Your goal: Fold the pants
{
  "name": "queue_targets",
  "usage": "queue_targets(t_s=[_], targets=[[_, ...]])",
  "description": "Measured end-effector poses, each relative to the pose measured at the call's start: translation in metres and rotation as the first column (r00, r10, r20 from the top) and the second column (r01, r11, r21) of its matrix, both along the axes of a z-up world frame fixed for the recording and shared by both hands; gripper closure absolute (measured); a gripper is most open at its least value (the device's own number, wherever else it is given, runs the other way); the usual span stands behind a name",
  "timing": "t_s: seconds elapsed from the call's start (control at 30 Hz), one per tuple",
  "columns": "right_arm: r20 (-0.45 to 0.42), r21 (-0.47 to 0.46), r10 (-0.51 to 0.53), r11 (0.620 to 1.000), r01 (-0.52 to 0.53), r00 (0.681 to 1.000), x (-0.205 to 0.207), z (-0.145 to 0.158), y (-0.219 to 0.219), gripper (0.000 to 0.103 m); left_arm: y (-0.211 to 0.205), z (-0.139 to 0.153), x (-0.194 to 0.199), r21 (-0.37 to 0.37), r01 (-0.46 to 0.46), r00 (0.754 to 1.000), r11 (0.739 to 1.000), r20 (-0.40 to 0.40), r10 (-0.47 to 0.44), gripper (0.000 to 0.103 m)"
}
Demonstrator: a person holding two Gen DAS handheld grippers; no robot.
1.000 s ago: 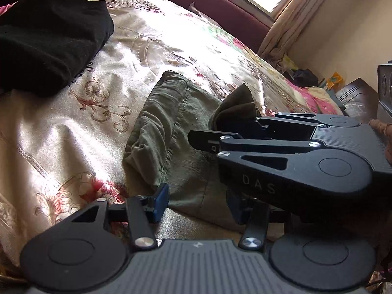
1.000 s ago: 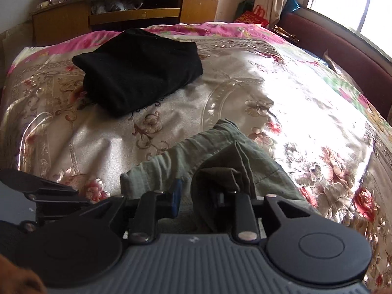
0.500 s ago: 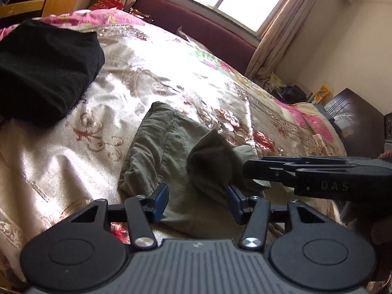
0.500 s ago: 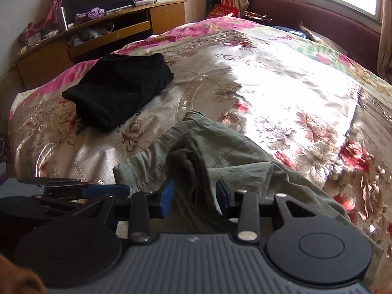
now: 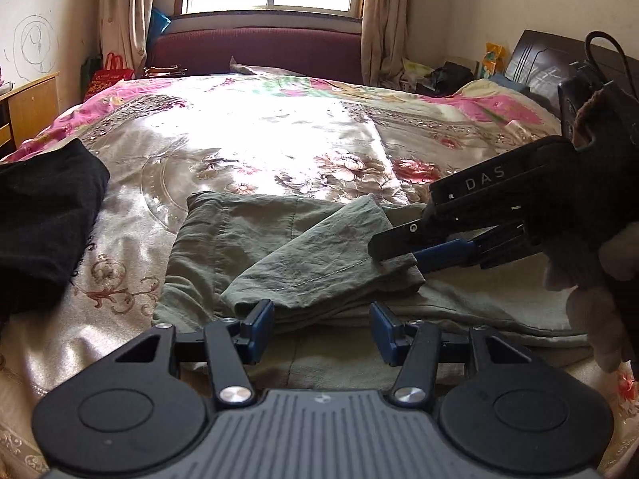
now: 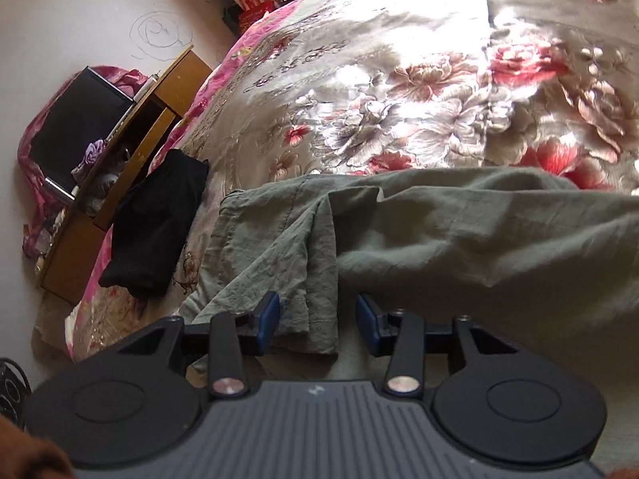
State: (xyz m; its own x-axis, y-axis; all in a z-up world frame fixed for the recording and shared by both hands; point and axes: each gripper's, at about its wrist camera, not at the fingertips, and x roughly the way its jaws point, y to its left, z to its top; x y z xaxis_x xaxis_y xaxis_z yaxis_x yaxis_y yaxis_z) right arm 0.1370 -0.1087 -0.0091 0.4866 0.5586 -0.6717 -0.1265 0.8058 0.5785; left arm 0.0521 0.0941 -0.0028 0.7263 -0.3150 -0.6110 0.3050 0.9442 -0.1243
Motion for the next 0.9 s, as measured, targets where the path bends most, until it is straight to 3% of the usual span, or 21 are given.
queue_targets(t_s=[0.13, 0.17, 0.23, 0.33, 0.47, 0.6, 0.7, 0.8, 0.9], targets=[[-0.054, 0.131, 0.006, 0.991, 0.001, 0.999, 0.008, -0.003, 0.0, 0.062, 0.009, -0.008, 0.004, -0.06, -0.03, 0.999, 0.998, -0.023, 0.029, 0.037], [-0.053, 0.133, 0.012, 0.991, -0.005, 0.999, 0.009, 0.001, 0.002, 0.066, 0.012, -0.009, 0.005, -0.077, -0.039, 0.999, 0.996, -0.026, 0.037, 0.037], [-0.024, 0.09, 0.047, 0.995, -0.044, 0.999, 0.017, 0.015, 0.013, 0.088, 0.017, -0.009, 0.006, -0.108, -0.06, 0.998, 0.992, -0.025, 0.057, 0.037], [0.012, 0.026, 0.099, 0.995, -0.099, 0.995, 0.034, 0.033, 0.033, 0.092, 0.026, -0.009, 0.006, -0.15, -0.104, 0.995, 0.983, -0.011, 0.103, 0.037], [-0.002, -0.04, 0.186, 0.982, -0.186, 0.983, 0.065, 0.046, 0.07, 0.092, 0.037, -0.01, 0.009, -0.19, -0.144, 0.989, 0.971, -0.017, 0.144, 0.037], [-0.017, -0.11, 0.221, 0.969, -0.222, 0.975, 0.092, 0.04, 0.106, 0.091, 0.042, -0.014, 0.012, -0.208, -0.17, 0.985, 0.963, -0.037, 0.166, 0.037], [-0.045, -0.146, 0.203, 0.967, -0.208, 0.978, 0.109, 0.026, 0.125, 0.078, 0.044, -0.012, 0.01, -0.219, -0.172, 0.985, 0.96, -0.026, 0.17, 0.037], [-0.01, -0.15, 0.208, 0.967, -0.208, 0.978, 0.108, 0.024, 0.134, 0.065, 0.046, -0.01, 0.008, -0.222, -0.178, 0.984, 0.959, -0.013, 0.18, 0.037], [0.053, -0.14, 0.232, 0.965, -0.222, 0.971, 0.091, 0.035, 0.132, 0.067, 0.054, -0.008, 0.007, -0.243, -0.214, 0.976, 0.946, -0.01, 0.218, 0.037]])
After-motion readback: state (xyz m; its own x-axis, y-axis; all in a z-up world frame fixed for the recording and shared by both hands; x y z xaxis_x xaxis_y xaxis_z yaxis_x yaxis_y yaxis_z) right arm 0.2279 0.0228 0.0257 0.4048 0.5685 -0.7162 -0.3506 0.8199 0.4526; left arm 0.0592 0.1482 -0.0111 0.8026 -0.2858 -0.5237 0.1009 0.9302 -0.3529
